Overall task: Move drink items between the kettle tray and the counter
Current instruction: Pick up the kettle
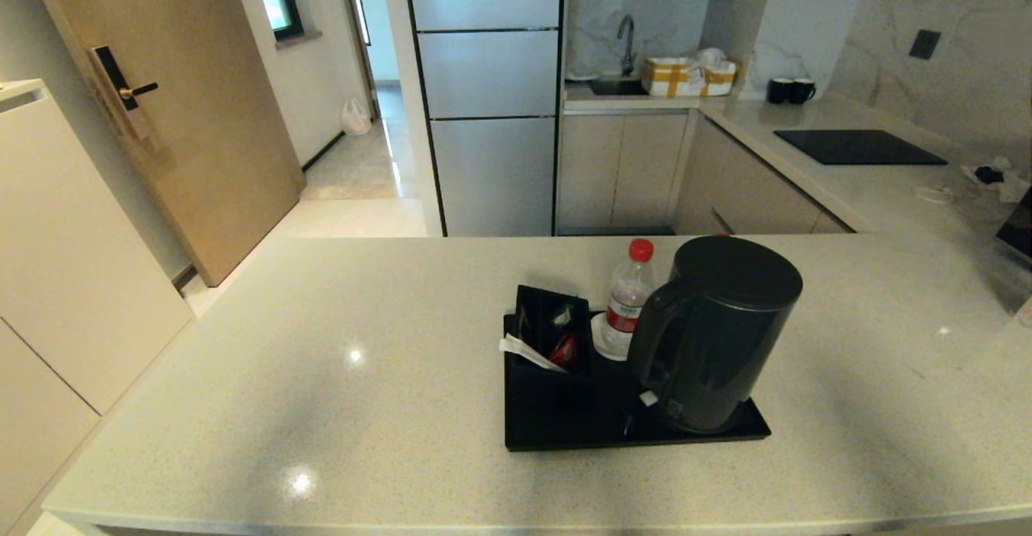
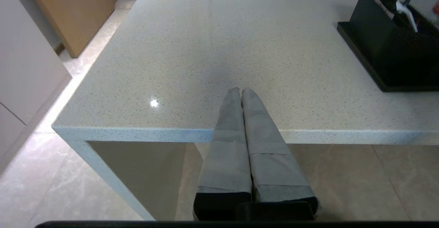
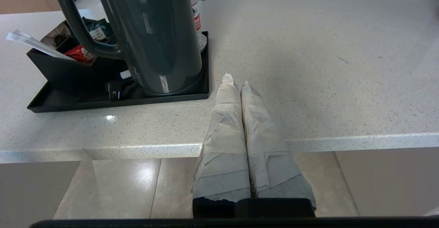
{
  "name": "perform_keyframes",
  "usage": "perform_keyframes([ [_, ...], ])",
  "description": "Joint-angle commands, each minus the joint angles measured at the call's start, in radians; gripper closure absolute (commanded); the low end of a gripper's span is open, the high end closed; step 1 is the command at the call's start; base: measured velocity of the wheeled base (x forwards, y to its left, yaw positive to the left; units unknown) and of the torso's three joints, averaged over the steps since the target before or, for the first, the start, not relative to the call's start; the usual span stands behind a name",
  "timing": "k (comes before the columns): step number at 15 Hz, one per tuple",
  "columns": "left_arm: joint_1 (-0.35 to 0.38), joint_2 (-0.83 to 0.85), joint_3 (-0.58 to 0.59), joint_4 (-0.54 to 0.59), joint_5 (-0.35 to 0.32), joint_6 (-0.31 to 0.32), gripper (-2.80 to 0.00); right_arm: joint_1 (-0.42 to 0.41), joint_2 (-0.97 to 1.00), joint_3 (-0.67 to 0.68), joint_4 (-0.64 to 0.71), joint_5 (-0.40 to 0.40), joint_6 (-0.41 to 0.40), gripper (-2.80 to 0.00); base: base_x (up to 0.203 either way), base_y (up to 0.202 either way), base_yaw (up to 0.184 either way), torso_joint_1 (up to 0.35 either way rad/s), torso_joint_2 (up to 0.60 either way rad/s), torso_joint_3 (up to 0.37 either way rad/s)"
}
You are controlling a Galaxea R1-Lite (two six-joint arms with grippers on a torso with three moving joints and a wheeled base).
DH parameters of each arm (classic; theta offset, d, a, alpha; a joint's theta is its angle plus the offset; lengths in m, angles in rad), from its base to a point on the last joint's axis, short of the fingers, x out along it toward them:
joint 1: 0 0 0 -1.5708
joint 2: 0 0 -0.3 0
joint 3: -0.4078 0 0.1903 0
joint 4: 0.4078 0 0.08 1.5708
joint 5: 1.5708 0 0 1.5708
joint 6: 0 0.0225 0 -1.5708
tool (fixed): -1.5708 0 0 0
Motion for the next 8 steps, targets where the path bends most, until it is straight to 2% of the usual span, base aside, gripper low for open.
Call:
perform_keyframes([
  [1, 0.000, 0.002, -0.002, 0.000, -0.007, 0.069, 0.00, 0.000, 0.002, 0.000, 0.000, -0.001, 0.000, 0.00, 0.000, 0.000, 0.000, 0.000, 0.00, 0.000],
  [2, 0.000, 0.002, -0.002, -0.013, -0.015, 0.098, 0.00, 0.000, 0.002, 0.000, 0.000, -0.001, 0.000, 0.00, 0.000, 0.000, 0.000, 0.000, 0.00, 0.000],
  [5, 0.000, 0.002, -0.028, -0.027, -0.012, 0.090, 0.00, 0.000, 0.002, 0.000, 0.000, -0.001, 0.000, 0.00, 0.000, 0.000, 0.000, 0.000, 0.00, 0.000],
  [8, 0.000, 0.111, -0.285, 0.004, -0.010, 0.085, 0.00, 0.000, 0.002, 0.000, 0.000, -0.001, 0.000, 0.00, 0.000, 0.000, 0.000, 0.000, 0.00, 0.000],
])
